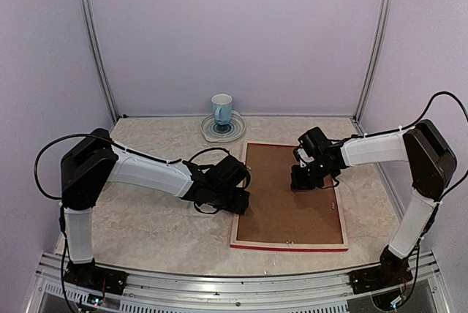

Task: Put the photo into the frame
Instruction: Press the fastener onto the backboard.

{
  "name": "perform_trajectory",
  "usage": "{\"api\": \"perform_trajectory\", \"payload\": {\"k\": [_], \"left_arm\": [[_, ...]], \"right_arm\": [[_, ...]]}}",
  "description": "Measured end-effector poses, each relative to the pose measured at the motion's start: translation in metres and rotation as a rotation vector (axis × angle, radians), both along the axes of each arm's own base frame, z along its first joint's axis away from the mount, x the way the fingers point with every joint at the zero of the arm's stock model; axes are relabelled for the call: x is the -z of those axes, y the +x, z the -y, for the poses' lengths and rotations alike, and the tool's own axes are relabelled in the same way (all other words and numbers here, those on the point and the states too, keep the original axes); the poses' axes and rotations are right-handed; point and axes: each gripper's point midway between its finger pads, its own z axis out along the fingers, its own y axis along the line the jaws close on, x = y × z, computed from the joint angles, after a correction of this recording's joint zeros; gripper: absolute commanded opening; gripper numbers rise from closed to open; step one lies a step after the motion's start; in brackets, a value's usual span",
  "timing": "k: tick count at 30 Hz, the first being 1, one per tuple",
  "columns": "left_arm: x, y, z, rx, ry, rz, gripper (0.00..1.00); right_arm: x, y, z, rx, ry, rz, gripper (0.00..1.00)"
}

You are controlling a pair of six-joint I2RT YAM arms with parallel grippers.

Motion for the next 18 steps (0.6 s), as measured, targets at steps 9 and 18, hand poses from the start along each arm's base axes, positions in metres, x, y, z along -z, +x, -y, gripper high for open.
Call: {"api": "perform_trajectory", "payload": {"k": [9, 18], "left_arm": [[-0.0007, 0.0034, -0.0006, -0.006, -0.007, 0.0, 0.6], [-0.0035, 0.0064, -0.0025, -0.014, -0.007, 0.007, 0.59]], "right_arm": [[0.0002, 0.0, -0.0001, -0.001, 0.0, -0.001, 0.1], [0.0001, 0.0004, -0.0003, -0.001, 0.0, 0.0, 0.11]]}}
